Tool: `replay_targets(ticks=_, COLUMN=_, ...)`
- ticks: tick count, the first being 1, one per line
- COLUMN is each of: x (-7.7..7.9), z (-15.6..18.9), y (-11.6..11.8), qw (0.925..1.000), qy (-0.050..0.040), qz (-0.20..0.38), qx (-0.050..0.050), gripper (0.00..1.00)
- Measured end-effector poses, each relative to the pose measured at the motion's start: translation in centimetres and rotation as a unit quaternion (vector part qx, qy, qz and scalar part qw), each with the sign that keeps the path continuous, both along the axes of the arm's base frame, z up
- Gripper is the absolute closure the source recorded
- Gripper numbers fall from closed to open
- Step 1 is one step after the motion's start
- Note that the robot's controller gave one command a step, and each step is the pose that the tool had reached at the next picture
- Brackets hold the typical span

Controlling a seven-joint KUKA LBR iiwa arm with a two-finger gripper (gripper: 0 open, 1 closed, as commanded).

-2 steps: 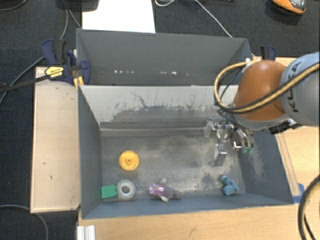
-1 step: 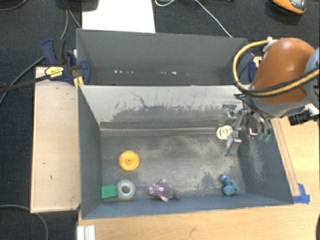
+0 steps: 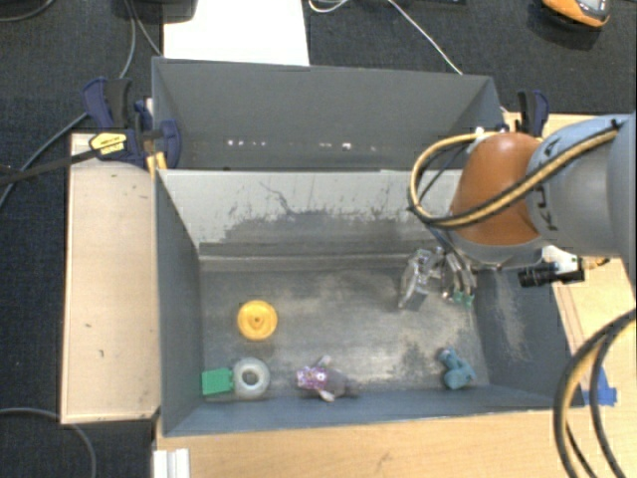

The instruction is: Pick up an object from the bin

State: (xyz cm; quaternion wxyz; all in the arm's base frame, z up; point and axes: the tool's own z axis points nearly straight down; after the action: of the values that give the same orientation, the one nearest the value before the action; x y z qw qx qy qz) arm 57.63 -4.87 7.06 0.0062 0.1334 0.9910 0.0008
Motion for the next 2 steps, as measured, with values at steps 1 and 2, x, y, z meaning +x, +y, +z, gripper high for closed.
replay_targets(ticks=1, x=0.0, z=0.0, y=0.0, qw=1.0, qy=0.0, qz=0.0, qx=0.0, gripper=1.0)
replay_targets(ticks=2, x=-2.6, z=11.3, y=-3.0, qw=0.9998, qy=-0.0015, qz=0.019, qx=0.0, gripper=0.0)
